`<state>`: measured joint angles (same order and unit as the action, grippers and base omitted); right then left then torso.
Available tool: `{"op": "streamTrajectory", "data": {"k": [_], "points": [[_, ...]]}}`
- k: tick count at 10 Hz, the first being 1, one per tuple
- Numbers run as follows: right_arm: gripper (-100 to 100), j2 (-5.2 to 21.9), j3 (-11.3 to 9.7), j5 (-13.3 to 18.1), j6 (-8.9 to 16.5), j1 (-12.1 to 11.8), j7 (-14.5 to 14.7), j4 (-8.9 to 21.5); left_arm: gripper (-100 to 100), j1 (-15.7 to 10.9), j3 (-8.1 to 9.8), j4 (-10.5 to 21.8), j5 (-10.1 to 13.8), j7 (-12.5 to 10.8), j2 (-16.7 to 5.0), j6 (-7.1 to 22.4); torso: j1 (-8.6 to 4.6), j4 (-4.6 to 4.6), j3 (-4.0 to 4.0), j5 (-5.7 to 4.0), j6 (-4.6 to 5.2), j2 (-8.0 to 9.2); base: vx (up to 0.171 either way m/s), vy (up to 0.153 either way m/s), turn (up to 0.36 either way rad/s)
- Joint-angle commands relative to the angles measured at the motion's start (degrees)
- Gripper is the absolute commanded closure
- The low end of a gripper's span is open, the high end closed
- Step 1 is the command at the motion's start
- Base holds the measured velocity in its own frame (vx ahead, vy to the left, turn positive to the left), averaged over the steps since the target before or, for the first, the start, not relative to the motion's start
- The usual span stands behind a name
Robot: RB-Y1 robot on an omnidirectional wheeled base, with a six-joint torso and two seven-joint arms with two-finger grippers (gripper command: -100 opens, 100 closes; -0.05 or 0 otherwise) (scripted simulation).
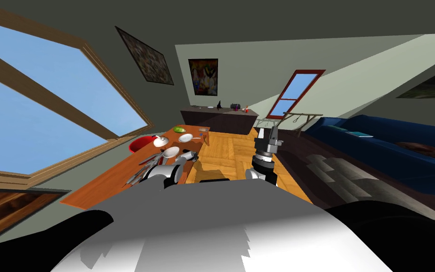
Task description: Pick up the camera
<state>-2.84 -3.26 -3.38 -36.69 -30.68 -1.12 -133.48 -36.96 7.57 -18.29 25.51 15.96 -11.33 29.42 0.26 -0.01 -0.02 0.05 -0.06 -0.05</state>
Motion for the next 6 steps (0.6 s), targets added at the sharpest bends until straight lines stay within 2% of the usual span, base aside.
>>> {"op": "streamTrajectory", "data": {"k": [1, 2, 3, 4, 5, 6], "points": [[0, 0.0, 0.0, 0.0, 0.0, 0.0, 0.0, 0.0, -100, 0.0, 0.0, 0.0, 0.0, 0.0, 0.0, 0.0, 0.0, 0.0, 0.0, 0.0, 0.0, 0.0, 0.004, 0.047, -0.008], [0, 0.0, 0.0, 0.0, 0.0, 0.0, 0.0, 0.0, 0, -0.04, -0.02, 0.05, -0.03, -0.09, -0.09, 0.21, -0.1, 0.0, 0.0, 0.0, 0.01, 0.01, 0.001, 0.008, 0.0], [0, -0.01, 0.0, 0.0, 0.0, 0.0, 0.0, 0.0, -100, 1.26, -0.13, 0.24, -0.69, -0.65, 0.89, -1.66, -0.23, 0.0, 0.01, -0.03, 0.01, 0.02, 0.063, 0.034, -0.041], [0, 0.0, 0.0, 0.0, 0.0, 0.0, 0.0, 0.0, -100, 1.26, -0.13, -1.9, -0.69, -0.65, 0.89, -1.56, -0.18, -0.03, -0.07, -0.02, 0.01, -0.12, 0.068, 0.033, -0.027], [0, 0.0, 0.0, 0.0, 0.0, -0.01, 0.0, 0.0, -100, 2.03, -0.2, 0.36, -1.09, -0.99, 1.47, -2.77, -0.19, -0.04, -0.12, -0.03, 0.03, -0.21, 0.064, 0.025, -0.038], [0, 0.0, 0.0, 0.0, 0.0, -0.01, 0.0, 0.0, -100, 2.03, -0.2, -1.36, -1.09, -0.99, 1.47, -2.77, -0.2, -0.06, -0.12, -0.02, 0.0, -0.19, 0.043, 0.021, 0.0]]}}
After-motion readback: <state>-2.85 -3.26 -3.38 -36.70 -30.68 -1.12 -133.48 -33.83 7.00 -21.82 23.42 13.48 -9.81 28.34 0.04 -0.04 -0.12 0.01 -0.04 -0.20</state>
